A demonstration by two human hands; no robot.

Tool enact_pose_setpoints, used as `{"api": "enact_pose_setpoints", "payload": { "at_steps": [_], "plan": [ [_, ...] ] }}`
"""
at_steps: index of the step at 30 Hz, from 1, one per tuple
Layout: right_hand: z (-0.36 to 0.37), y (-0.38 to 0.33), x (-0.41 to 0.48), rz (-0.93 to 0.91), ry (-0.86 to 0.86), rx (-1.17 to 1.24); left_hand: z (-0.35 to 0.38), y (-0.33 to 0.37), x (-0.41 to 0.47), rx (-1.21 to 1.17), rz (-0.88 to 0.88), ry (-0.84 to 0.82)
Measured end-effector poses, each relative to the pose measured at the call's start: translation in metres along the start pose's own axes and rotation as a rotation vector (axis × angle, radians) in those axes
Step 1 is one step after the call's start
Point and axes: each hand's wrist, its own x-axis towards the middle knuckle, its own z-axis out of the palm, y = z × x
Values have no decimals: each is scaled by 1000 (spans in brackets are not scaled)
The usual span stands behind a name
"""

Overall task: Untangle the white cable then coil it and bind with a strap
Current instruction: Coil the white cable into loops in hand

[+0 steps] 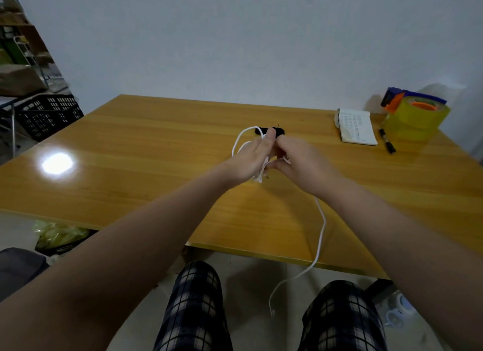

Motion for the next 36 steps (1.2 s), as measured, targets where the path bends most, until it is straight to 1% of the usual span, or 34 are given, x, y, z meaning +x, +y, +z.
{"api": "enact_pose_setpoints", "payload": {
  "at_steps": [3,5,8,10,11,13,14,17,20,21,24,25,26,28,29,30,31,32,33,35,36],
  "plan": [
    [-2,6,-2,108,-4,-132,-2,-4,3,168,46,-61],
    [-4,8,-6,178,-46,-144,-2,-9,7,281,52,-108],
    [-3,8,-10,144,-102,55,-2,-12,11,498,-21,-144],
    [-2,9,-12,139,-140,130,-1,-12,12,564,-59,-132],
    [-2,9,-13,155,-143,185,-2,-11,12,600,-49,-133],
    [-2,11,-13,226,-88,331,-4,-14,12,690,-31,-134],
    [-3,12,-12,260,-47,357,-4,-16,11,718,-23,-130],
    [-3,20,-8,321,64,232,-2,-21,9,635,-25,-119],
    [-1,34,-8,408,90,189,-5,-17,4,517,-26,-41],
    [0,39,-9,438,85,200,-7,-16,1,439,-27,-9],
    [5,49,-12,566,72,219,-4,-3,-8,48,-28,117],
    [7,54,-14,617,24,197,-3,2,-8,-55,-17,192],
    [9,59,-19,670,-62,152,-4,5,-6,-137,-14,282],
    [14,68,-31,748,-248,43,-10,9,1,-231,-22,437],
    [15,70,-35,767,-304,23,-14,10,4,-224,-19,475],
    [15,67,-35,753,-334,22,-15,9,6,-196,-20,476],
    [15,62,-31,702,-332,34,-15,7,8,-154,-22,445],
    [16,54,-26,638,-272,81,-12,5,9,-110,-32,404],
    [15,43,-18,592,-152,181,-8,4,11,-72,-41,356],
    [8,18,-5,648,114,564,0,3,14,-20,-26,269],
    [3,7,-1,715,167,788,3,3,16,-9,-19,241]
  ]
}}
